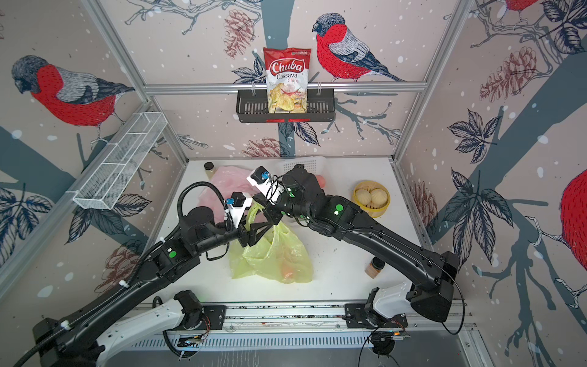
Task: Place the peach into a plastic bag & tie a knot
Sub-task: Cross the plastic bag at the center of the board.
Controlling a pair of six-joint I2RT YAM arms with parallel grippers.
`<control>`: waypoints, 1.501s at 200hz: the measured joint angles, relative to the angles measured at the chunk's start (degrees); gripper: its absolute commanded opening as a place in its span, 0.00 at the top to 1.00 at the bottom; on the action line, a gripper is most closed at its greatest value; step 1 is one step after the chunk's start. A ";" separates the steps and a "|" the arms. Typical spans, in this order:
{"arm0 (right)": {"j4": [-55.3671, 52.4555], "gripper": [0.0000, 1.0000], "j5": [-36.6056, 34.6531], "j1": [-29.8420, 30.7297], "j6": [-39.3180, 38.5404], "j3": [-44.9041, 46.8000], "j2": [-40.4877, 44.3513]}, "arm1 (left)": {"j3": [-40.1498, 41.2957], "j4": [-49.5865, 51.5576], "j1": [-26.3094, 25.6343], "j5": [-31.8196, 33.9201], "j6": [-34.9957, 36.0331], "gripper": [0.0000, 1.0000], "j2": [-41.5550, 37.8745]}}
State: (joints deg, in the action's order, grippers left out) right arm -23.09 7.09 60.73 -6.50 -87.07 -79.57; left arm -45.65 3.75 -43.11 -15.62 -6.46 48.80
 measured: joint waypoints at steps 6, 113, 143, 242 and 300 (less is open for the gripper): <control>-0.07 1.00 0.70 0.00 -0.13 -0.02 0.00 | -0.17 -0.02 0.00 -0.42 0.02 0.24 0.00; 1.03 1.00 7.06 -1.95 -1.09 3.48 0.11 | -2.05 -0.35 2.56 -9.79 0.22 0.24 0.59; 2.27 1.00 8.85 -3.21 -1.03 4.68 1.46 | -2.45 -0.48 3.43 -12.85 -0.50 0.24 1.11; 9.11 1.00 13.90 -2.99 3.80 7.43 1.14 | 0.57 -9.44 3.63 -13.03 -4.57 0.42 2.51; 11.34 0.78 15.39 -3.43 7.04 8.83 1.88 | 1.73 -12.09 3.69 -11.08 -6.23 1.00 3.52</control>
State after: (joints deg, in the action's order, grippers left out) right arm -11.75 22.48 57.30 0.54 -78.24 -77.69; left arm -43.92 -8.34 -39.42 -26.70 -12.69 52.31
